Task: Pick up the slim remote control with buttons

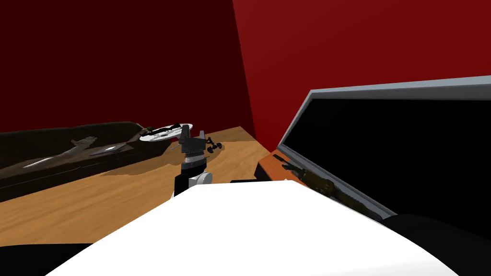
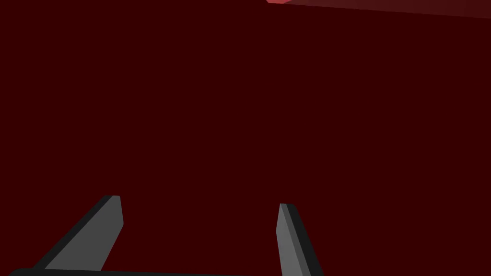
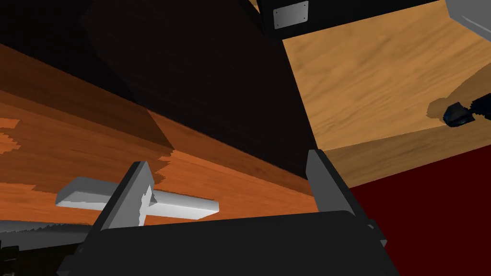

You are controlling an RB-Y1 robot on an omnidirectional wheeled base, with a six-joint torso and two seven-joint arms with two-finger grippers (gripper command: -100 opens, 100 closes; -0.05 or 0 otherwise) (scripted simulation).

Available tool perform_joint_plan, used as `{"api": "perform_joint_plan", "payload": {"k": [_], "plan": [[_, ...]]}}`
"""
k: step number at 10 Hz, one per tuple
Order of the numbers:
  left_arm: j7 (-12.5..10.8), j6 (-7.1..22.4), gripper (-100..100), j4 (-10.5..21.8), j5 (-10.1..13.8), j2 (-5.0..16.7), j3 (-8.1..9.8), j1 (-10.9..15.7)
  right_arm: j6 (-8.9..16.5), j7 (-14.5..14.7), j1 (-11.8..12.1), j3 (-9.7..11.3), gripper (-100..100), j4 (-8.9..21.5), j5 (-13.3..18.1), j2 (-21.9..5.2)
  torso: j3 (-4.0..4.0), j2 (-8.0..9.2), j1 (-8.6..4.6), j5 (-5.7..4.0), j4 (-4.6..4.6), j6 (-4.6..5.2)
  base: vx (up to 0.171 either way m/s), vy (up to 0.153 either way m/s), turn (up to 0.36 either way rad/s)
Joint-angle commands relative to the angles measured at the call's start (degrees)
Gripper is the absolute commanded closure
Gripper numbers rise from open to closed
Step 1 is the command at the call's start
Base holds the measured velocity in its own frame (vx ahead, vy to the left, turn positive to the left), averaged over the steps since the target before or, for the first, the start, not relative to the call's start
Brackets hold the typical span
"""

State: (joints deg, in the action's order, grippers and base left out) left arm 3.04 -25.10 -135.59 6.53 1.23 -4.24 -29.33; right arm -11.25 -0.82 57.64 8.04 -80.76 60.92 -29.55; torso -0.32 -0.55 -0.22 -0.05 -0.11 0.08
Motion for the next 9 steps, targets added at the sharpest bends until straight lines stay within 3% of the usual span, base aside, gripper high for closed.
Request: {"api": "perform_joint_plan", "payload": {"k": [1,3,4,5,6,9], "plan": [[0.0,0.0,0,0.0,0.0,0.0,0.0,0.0,-0.5,-0.1,0.2,-0.2,-100,1.7,1.2,-0.2,0.0,0.0,0.0,0.0,0.0,0.0,0.015,-0.028,0.208],[0.0,0.0,0,0.0,0.0,0.0,0.0,0.0,-1.1,-1.7,0.8,0.4,-100,5.9,4.9,-2.0,0.05,0.09,0.07,0.02,0.02,0.01,0.049,-0.045,0.42],[0.0,0.0,0,0.0,0.0,0.0,0.0,0.0,-1.1,-1.7,0.8,0.4,-100,6.1,5.2,-2.0,-0.02,-0.04,-0.05,-0.01,0.0,0.0,0.056,-0.053,0.335],[0.0,0.0,0,0.0,0.0,0.0,0.01,0.0,-1.5,-2.5,1.0,0.7,-100,8.1,7.0,-2.9,-0.02,-0.04,-0.01,-0.01,-0.01,0.04,0.044,-0.039,0.416],[0.0,0.0,0,0.0,0.0,0.0,0.0,0.0,-1.5,-2.5,1.0,0.7,-100,8.1,7.0,-2.9,-0.01,-0.02,0.03,0.01,-0.01,0.02,0.029,-0.033,0.151],[0.0,0.0,0,0.0,0.0,0.0,0.01,0.0,-2.3,-4.2,0.9,1.2,-100,11.8,10.3,-4.5,0.03,0.06,0.14,0.02,0.01,0.09,0.03,-0.029,0.234]]}}
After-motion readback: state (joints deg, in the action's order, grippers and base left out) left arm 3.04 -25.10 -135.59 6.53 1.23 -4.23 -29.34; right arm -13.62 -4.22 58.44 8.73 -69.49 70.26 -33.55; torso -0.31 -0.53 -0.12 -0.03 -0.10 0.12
